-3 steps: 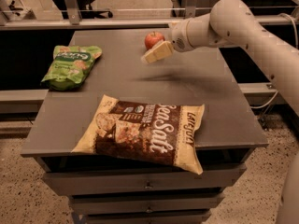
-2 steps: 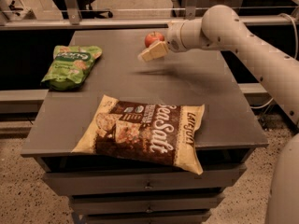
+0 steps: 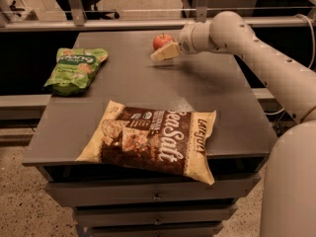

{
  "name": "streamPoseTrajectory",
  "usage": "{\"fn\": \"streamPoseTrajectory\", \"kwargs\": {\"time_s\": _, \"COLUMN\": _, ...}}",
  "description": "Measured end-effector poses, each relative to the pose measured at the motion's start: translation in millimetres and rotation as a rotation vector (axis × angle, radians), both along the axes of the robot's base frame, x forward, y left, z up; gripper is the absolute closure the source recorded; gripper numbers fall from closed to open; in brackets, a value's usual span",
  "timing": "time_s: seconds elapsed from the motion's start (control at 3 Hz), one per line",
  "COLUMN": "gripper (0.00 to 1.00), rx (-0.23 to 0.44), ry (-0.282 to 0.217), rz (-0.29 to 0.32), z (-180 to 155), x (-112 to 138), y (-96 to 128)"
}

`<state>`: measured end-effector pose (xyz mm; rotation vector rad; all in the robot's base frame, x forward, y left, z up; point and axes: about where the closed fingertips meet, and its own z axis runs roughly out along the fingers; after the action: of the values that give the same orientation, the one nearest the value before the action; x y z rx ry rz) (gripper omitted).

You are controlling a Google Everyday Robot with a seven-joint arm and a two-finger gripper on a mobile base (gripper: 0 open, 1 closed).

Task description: Move apple near brown chip bag

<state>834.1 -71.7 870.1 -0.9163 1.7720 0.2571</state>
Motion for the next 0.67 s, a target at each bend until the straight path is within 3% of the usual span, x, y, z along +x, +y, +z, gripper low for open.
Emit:
{"fn": "streamPoseTrajectory", "kwargs": {"time_s": 0.33, "gripper": 0.15, "rx": 0.014, "ry": 0.01, "rz": -0.021, "z": -2.8, "x": 9.6, "y": -5.7}}
{"fn": "streamPoseTrajectory", "kwargs": {"time_s": 0.67, "gripper": 0.38, "rx": 0.027, "ry": 0.02, "rz": -0.008, "z": 1.5, "x": 9.4, "y": -4.5}}
